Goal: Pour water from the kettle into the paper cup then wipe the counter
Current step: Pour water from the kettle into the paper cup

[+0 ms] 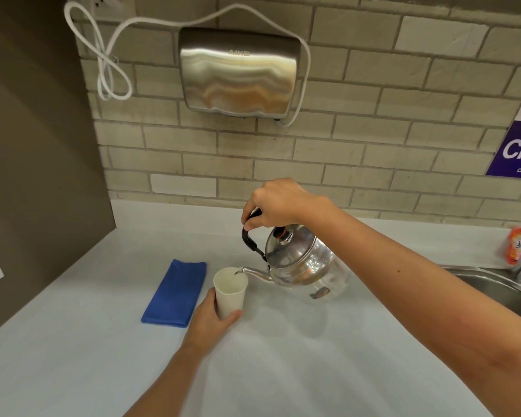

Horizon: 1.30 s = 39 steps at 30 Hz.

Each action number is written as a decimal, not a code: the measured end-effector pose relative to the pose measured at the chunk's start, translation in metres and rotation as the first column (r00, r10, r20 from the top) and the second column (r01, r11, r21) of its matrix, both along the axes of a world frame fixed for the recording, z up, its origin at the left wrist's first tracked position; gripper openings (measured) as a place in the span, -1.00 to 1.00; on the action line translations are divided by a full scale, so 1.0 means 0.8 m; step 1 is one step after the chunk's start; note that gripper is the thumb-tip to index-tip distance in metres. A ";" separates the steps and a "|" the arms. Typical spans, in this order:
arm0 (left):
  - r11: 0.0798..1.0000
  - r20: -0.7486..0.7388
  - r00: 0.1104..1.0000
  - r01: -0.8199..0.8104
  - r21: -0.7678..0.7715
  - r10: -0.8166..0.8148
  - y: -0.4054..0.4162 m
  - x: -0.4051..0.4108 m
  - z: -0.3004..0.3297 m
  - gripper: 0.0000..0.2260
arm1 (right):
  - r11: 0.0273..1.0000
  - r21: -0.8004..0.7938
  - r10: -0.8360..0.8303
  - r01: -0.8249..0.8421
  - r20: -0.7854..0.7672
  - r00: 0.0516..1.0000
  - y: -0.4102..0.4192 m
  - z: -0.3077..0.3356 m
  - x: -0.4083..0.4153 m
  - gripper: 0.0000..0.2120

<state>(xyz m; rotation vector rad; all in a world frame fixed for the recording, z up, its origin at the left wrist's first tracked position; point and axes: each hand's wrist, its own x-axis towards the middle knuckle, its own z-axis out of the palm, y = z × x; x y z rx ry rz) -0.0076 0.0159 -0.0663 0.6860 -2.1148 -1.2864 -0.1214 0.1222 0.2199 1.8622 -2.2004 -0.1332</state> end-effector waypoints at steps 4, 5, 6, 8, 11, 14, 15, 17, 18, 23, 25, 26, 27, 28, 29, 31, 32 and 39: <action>1.000 -0.002 1.000 0.001 0.002 -0.001 0.000 -0.001 -0.001 -0.37 | 1.000 0.006 0.001 -0.001 0.004 1.000 -0.001 0.000 0.001 -0.80; 1.000 -0.002 1.000 0.003 0.001 -0.003 0.000 0.000 -0.001 -0.36 | 1.000 0.007 0.002 -0.002 0.005 1.000 -0.001 -0.001 0.001 -0.80; 1.000 -0.001 1.000 0.004 0.001 -0.004 0.000 0.000 -0.002 -0.36 | 1.000 0.008 0.002 -0.002 0.005 1.000 0.000 -0.001 0.001 -0.81; 1.000 0.001 1.000 0.004 0.007 -0.004 -0.001 0.000 -0.002 -0.35 | 1.000 0.012 0.002 -0.002 0.003 1.000 0.000 -0.001 0.001 -0.80; 1.000 0.000 1.000 0.007 0.011 -0.007 -0.002 0.000 -0.003 -0.36 | 1.000 0.013 0.003 -0.002 -0.003 1.000 0.001 0.000 0.001 -0.80; 1.000 -0.001 1.000 0.013 0.010 -0.013 -0.001 -0.001 -0.003 -0.35 | 1.000 0.016 0.005 -0.004 -0.015 1.000 0.002 0.001 0.001 -0.80; 1.000 -0.001 1.000 0.014 0.010 -0.014 -0.001 -0.001 -0.004 -0.35 | 1.000 0.017 0.005 -0.004 -0.016 1.000 0.002 0.001 0.001 -0.80; 1.000 -0.003 1.000 0.014 0.006 -0.014 -0.001 -0.001 -0.004 -0.36 | 1.000 0.023 0.000 0.000 -0.016 1.000 0.002 0.002 0.001 -0.80; 1.000 -0.004 1.000 0.013 0.003 -0.013 -0.001 -0.001 -0.004 -0.36 | 1.000 0.026 -0.004 0.005 -0.017 1.000 0.002 0.002 0.001 -0.79; 1.000 -0.002 1.000 0.011 0.002 -0.011 -0.002 0.000 -0.003 -0.36 | 0.999 0.032 -0.011 0.011 -0.017 1.000 0.001 0.003 0.001 -0.79; 1.000 -0.002 1.000 0.010 -0.001 -0.010 -0.002 0.000 -0.003 -0.37 | 0.999 0.030 -0.010 0.010 -0.018 1.000 0.000 0.003 0.001 -0.80; 1.000 -0.002 1.000 0.010 -0.002 -0.010 -0.002 0.000 -0.002 -0.38 | 1.000 0.030 -0.009 0.010 -0.018 1.000 -0.001 0.004 0.001 -0.80; 1.000 -0.002 1.000 0.011 -0.001 -0.011 -0.002 0.000 -0.002 -0.38 | 0.999 0.030 -0.010 0.010 -0.018 1.000 -0.001 0.004 0.001 -0.80; 1.000 -0.002 1.000 0.013 0.003 -0.013 -0.001 0.000 -0.002 -0.39 | 0.999 0.031 -0.010 0.011 -0.017 1.000 -0.002 0.005 0.001 -0.80; 1.000 -0.003 1.000 0.015 0.008 -0.015 -0.001 0.000 -0.002 -0.39 | 0.999 0.032 -0.011 0.012 -0.017 1.000 -0.002 0.005 0.001 -0.80; 1.000 -0.004 1.000 0.016 0.014 -0.016 -0.001 0.000 -0.002 -0.41 | 0.999 0.031 -0.012 0.012 -0.017 1.000 -0.003 0.005 0.001 -0.80; 1.000 -0.004 1.000 0.015 0.015 -0.015 -0.001 0.000 -0.001 -0.41 | 0.999 0.031 -0.011 0.012 -0.017 1.000 -0.003 0.005 0.000 -0.80; 1.000 0.003 1.000 0.012 0.006 -0.012 -0.002 0.000 -0.002 -0.38 | 0.999 0.036 0.001 -0.001 -0.016 1.000 -0.005 0.003 0.001 -0.81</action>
